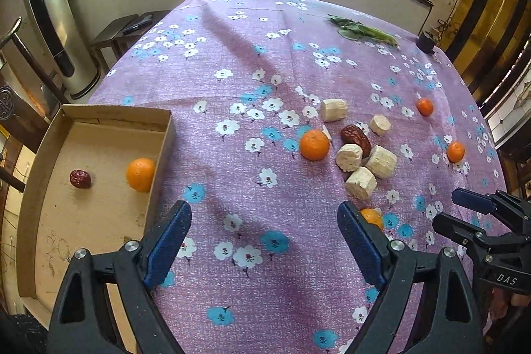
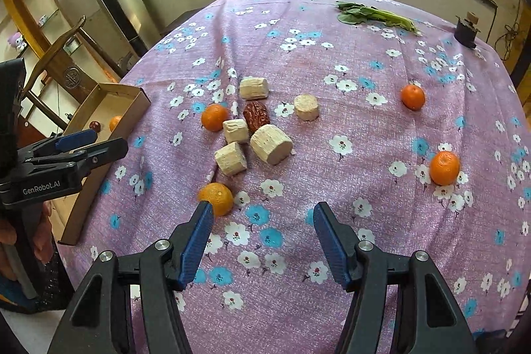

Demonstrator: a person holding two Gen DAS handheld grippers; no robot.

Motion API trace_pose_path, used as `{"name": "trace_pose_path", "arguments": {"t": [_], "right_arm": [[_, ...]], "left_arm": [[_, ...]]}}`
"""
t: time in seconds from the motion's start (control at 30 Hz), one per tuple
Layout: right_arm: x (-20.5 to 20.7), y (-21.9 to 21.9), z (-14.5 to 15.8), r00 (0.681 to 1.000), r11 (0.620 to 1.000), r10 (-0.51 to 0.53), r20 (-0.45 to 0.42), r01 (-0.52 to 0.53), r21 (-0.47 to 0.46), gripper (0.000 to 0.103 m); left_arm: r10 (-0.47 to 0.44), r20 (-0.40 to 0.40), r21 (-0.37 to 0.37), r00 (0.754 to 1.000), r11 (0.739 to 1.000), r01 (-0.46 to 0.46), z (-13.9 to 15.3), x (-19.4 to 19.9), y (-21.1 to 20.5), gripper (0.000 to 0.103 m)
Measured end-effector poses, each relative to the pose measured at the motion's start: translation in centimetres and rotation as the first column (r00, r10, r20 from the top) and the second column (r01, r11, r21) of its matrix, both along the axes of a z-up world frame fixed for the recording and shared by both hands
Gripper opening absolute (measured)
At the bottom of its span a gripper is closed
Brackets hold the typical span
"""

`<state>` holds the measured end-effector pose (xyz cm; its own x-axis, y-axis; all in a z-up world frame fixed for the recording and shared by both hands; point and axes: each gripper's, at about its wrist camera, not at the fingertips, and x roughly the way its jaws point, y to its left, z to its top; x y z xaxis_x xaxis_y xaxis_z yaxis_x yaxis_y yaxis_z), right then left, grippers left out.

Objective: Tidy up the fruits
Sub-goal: 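Lower left tool onto a mandarin orange and close its fingers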

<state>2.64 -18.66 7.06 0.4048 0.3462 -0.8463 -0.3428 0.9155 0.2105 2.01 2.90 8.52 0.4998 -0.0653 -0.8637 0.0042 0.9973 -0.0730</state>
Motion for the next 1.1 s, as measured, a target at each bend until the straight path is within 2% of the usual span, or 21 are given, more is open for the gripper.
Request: {"name": "trace_pose_path", "arguments": {"t": [0.4, 0.8, 1.1], "right_arm": [[-0.6, -1.4, -1.4, 0.999, 1.000, 0.013, -0.034, -0.013, 0.006, 0.067], [-0.6, -2.6, -2.0, 0.999, 1.000, 0.000, -0.052, 0.001, 0.005, 0.067], [-0.6, -3.0, -2.4, 0.998, 1.000, -0.016, -0.060, 0.016, 0.012, 0.067]], "left_arm": [[-0.111, -0.037, -0.003, 0.993, 0.994, 0.111, -1.6, -0.2, -4.9, 0.089], [-0.160, -0.067, -0.019, 0.985, 0.987, 0.159, -3.2, -0.1, -7.1, 0.089], [-0.230, -0.095, 0.019, 0.969, 0.972, 0.233, -4.9, 0.6, -8.8, 0.089]]}}
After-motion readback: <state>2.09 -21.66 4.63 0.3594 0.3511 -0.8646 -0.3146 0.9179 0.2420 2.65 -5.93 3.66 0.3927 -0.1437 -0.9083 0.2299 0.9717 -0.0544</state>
